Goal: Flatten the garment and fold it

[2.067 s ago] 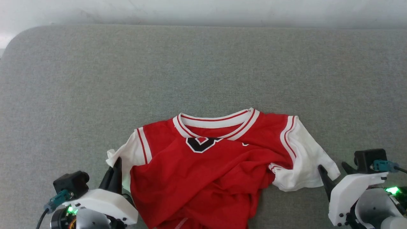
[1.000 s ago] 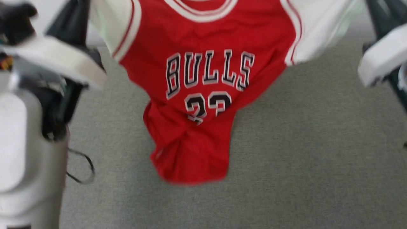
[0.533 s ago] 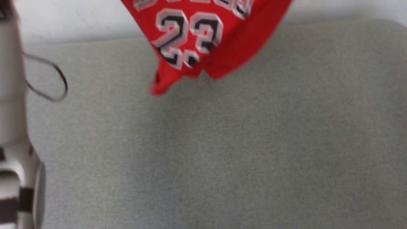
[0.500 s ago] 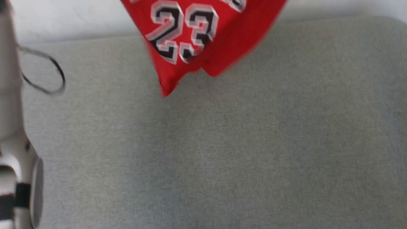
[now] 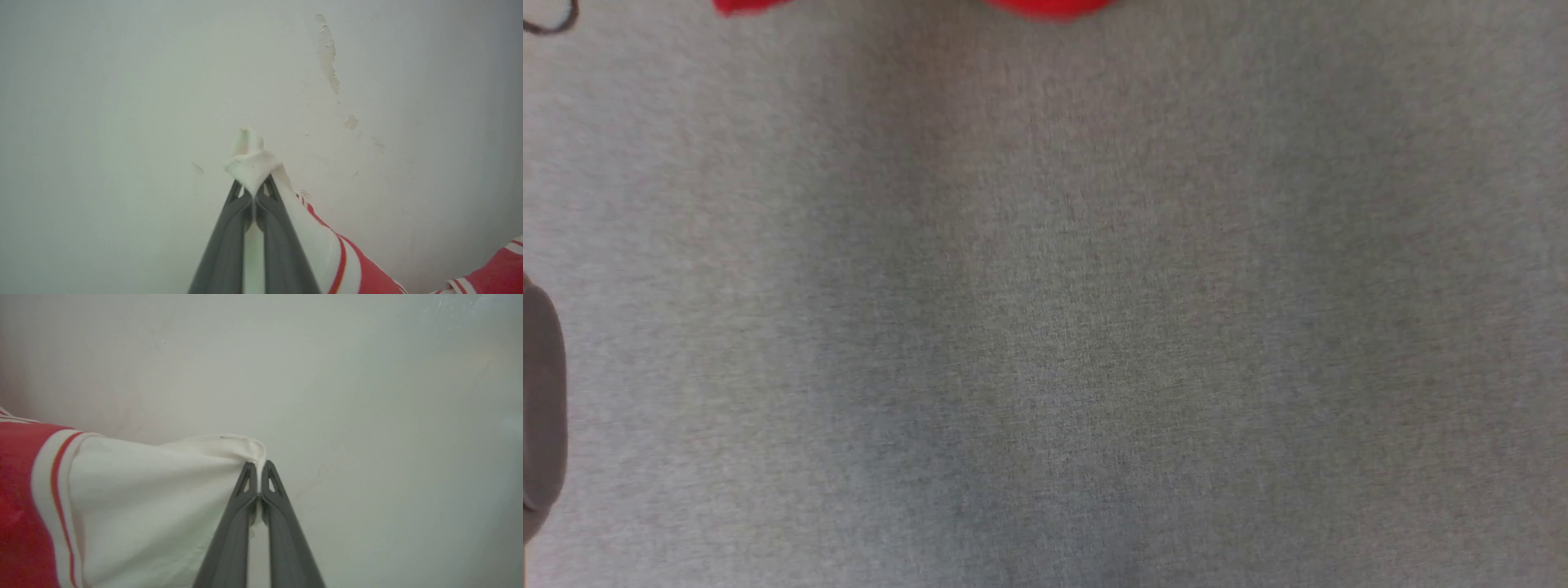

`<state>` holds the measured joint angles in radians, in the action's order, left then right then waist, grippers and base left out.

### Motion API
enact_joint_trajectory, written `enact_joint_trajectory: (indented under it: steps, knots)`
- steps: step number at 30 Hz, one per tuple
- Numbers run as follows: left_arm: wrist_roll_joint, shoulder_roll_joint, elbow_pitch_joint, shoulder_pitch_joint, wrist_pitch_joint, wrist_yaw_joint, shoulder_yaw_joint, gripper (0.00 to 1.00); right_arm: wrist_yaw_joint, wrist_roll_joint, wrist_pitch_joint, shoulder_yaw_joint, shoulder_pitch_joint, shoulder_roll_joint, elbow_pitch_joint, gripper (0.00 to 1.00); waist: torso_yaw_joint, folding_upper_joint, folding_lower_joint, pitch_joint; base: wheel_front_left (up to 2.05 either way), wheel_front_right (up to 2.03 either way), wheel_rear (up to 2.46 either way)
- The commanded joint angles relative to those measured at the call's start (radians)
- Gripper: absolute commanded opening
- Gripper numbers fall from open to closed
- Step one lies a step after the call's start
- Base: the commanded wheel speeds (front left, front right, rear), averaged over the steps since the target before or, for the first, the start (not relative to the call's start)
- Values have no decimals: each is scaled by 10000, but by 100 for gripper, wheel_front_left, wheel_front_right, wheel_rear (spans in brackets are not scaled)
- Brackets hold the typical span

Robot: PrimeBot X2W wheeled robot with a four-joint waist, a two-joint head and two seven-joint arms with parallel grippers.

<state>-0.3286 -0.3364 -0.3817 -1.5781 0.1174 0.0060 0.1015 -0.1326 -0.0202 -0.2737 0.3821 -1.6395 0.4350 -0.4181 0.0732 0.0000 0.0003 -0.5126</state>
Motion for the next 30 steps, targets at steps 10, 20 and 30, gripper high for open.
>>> enact_joint_trajectory:
  steps: [10, 20, 30]
  knots:
    - [-690, 112, -293, -1008, -1535, -328, -610, 0, 19, 708, 692, -165, -645, 412, 255, 0, 169, 0, -3, -2303, 0, 0, 0]
    - [-1822, 70, 677, 181, -2217, -976, -1111, 0, 19, 548, 1425, -25, 298, 720, 1398, 0, -44, 0, -3, -2923, 0, 0, 0]
    - [-2665, -199, 3261, 4173, -1924, -1218, -1145, 0, 19, -617, 1494, -694, 4124, 651, 3804, 0, -50, 0, -3, -1718, 0, 0, 0]
